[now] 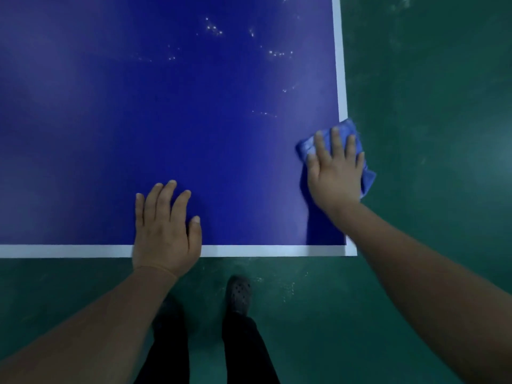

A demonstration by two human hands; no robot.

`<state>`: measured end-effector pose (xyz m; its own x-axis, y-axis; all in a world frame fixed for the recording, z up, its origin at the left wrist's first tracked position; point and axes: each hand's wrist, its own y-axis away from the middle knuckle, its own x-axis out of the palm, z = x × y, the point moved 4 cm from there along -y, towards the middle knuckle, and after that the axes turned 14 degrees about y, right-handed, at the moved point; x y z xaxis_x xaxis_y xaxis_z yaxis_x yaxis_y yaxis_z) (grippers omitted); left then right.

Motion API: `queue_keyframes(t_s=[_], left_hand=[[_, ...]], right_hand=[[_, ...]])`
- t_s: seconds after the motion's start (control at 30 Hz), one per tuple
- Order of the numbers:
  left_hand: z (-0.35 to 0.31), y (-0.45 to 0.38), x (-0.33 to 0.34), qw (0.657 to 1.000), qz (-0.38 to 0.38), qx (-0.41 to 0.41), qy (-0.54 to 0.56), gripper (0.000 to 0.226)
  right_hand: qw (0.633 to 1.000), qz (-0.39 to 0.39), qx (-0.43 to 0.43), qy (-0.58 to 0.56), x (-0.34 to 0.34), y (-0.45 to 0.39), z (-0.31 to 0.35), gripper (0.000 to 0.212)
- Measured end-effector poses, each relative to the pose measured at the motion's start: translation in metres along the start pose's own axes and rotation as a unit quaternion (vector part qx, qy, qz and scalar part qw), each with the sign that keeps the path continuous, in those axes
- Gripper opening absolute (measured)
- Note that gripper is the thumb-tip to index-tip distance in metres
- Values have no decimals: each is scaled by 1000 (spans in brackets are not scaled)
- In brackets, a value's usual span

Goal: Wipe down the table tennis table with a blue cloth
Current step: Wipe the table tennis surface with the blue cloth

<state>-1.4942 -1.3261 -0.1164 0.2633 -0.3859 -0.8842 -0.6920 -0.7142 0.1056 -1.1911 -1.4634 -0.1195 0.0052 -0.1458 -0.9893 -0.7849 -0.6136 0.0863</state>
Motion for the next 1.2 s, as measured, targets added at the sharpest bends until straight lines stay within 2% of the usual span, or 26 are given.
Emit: queue_keyframes(t_s=[0.13, 0.2, 0.27, 0.37, 0.43, 0.5, 0.6, 0.67, 0.77, 0.83, 0.9, 0.93, 0.97, 1.03, 1.1, 1.13, 1.17, 1.2], left_hand=[[1, -1, 3, 1000, 9, -4, -6, 58], [1, -1, 5, 1000, 13, -3, -6, 58], [2, -3, 5, 1000, 9, 0, -7, 58], [2, -2, 5, 1000, 7, 0, -9, 57], [1, -2, 5, 1000, 7, 2, -7, 57], [2, -2, 5, 1000, 5, 2, -5, 57], [3, -3, 6, 1000, 6, 3, -8, 57], [4, -3, 7, 1000, 8, 6, -9, 57], [4, -3, 8, 1000, 6, 10, -10, 57], [5, -3, 8, 1000, 8, 8, -15, 57], [4, -2, 8, 1000, 10, 9, -19, 57], [3, -2, 7, 1000, 11, 8, -18, 57], [3, -2, 7, 1000, 10, 7, -19, 57], [3, -3, 7, 1000, 12, 7, -24, 57], [4, -3, 7, 1000, 15, 9, -23, 57], [5, -2, 7, 1000, 14, 9, -21, 57], [4, -2, 7, 1000, 13, 8, -19, 57], [4, -2, 8, 1000, 14, 7, -16, 57]], right_hand=[[978, -12, -206, 38, 13, 107, 35, 53], [959, 7, -281, 40, 14, 100, 28, 52], [968, -3, -247, 48, 7, 47, 16, 54], [997, 23, -68, 17, -3, -26, -4, 54], [1000, 26, -2, 2, 0, -15, -6, 55], [999, 9, -34, 29, 4, 35, 1, 56], [988, 5, -143, 54, 11, 99, 6, 54], [980, 5, -196, 46, 12, 90, 9, 52], [967, -38, -247, 54, 2, 30, 23, 49], [977, -62, -194, 54, -9, -30, 12, 45], [997, -55, -44, 12, -21, -89, -27, 43], [999, -23, 38, -11, -23, -109, -51, 43], [993, -2, 113, -42, -27, -120, -71, 40], [974, -30, 203, -97, -40, -115, -83, 29], [977, -87, 168, -103, -43, -83, -61, 33], [983, -112, 102, -102, -39, -58, -40, 34], [986, -128, 0, -107, -32, -29, -18, 30], [987, -88, -100, -93, -24, 2, 1, 25]])
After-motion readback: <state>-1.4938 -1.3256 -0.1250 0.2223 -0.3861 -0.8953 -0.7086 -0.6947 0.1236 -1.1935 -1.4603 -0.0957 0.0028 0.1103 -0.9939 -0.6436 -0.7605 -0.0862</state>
